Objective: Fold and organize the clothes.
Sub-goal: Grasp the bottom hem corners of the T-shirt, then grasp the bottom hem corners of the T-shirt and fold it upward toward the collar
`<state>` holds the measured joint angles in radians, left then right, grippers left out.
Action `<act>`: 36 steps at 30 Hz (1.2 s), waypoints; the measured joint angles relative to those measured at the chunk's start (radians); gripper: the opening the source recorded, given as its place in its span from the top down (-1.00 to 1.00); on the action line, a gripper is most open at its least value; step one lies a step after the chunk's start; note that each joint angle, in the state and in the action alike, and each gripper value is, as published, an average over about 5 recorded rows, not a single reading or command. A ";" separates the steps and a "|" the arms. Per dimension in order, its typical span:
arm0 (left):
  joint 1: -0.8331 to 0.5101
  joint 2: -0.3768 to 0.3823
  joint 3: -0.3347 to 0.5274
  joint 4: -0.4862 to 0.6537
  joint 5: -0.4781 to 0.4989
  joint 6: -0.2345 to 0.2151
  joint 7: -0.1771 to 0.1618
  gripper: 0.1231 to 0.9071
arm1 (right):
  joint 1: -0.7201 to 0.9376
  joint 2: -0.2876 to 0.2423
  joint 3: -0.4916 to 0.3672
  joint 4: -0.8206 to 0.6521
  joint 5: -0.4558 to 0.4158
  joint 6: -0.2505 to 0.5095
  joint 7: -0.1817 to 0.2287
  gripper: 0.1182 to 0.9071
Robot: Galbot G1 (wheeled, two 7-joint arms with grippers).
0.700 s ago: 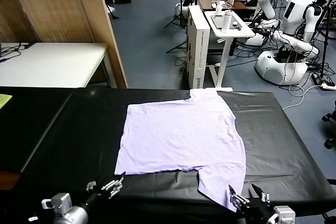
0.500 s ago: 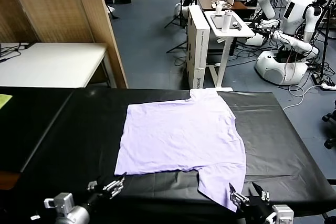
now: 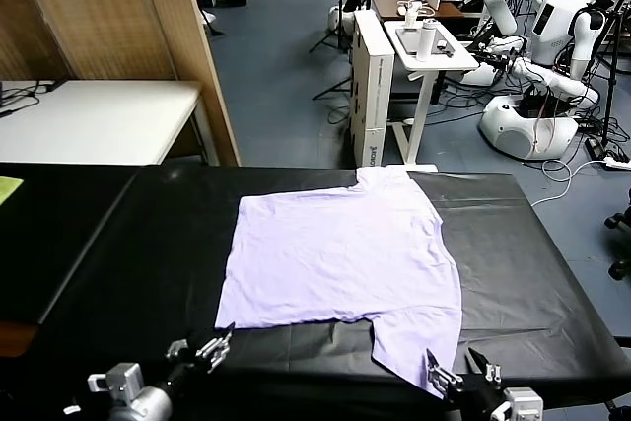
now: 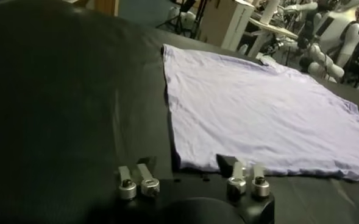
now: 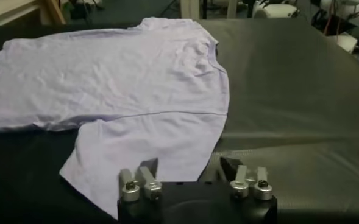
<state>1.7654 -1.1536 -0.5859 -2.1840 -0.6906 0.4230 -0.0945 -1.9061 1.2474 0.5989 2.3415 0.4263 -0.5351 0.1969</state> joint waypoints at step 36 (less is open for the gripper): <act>0.086 -0.030 -0.028 -0.112 0.070 -0.054 -0.009 0.94 | 0.070 -0.063 0.046 0.063 0.167 0.054 0.013 0.95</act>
<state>1.8517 -1.1834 -0.6143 -2.2963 -0.6206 0.3686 -0.1032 -1.8362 1.1846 0.6450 2.4043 0.5936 -0.4815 0.2098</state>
